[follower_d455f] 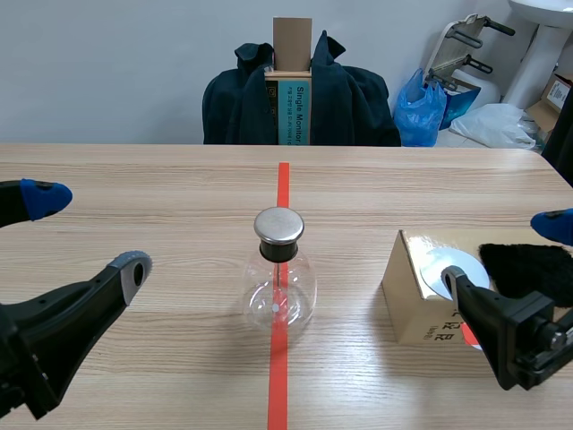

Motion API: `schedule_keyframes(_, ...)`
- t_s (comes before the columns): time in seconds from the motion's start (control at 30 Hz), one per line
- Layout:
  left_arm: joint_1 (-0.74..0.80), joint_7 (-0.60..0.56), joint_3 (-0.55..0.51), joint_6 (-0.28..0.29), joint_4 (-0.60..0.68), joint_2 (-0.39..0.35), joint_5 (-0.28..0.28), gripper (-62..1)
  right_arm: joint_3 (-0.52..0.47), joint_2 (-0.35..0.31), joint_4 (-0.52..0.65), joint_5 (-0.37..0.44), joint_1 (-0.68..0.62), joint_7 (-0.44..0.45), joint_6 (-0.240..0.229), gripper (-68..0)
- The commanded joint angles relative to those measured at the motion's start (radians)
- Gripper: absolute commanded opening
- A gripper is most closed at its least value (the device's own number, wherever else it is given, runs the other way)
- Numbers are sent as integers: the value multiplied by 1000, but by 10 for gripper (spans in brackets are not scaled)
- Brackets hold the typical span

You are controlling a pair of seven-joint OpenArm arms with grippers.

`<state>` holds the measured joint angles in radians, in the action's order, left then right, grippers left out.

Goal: Do the electroscope experiment.
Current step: 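Pick up the white charging plate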

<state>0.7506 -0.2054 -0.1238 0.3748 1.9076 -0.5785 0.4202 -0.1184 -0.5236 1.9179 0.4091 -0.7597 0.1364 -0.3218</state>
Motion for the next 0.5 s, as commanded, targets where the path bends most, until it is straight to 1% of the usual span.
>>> schedule_keyframes(0.0, 0, 12, 0, 2, 16, 12, 8, 14, -6, -6, 16, 15, 11, 19, -17, 4)
schedule_keyframes(0.3, 0, 15, 0, 5, 16, 32, 5, 14, -6, 3, 16, 14, 11, 20, -16, 4)
schedule_keyframes(0.47, 0, 12, 0, 5, 16, 32, 5, 14, -6, 3, 16, 14, 11, 44, -16, 4)
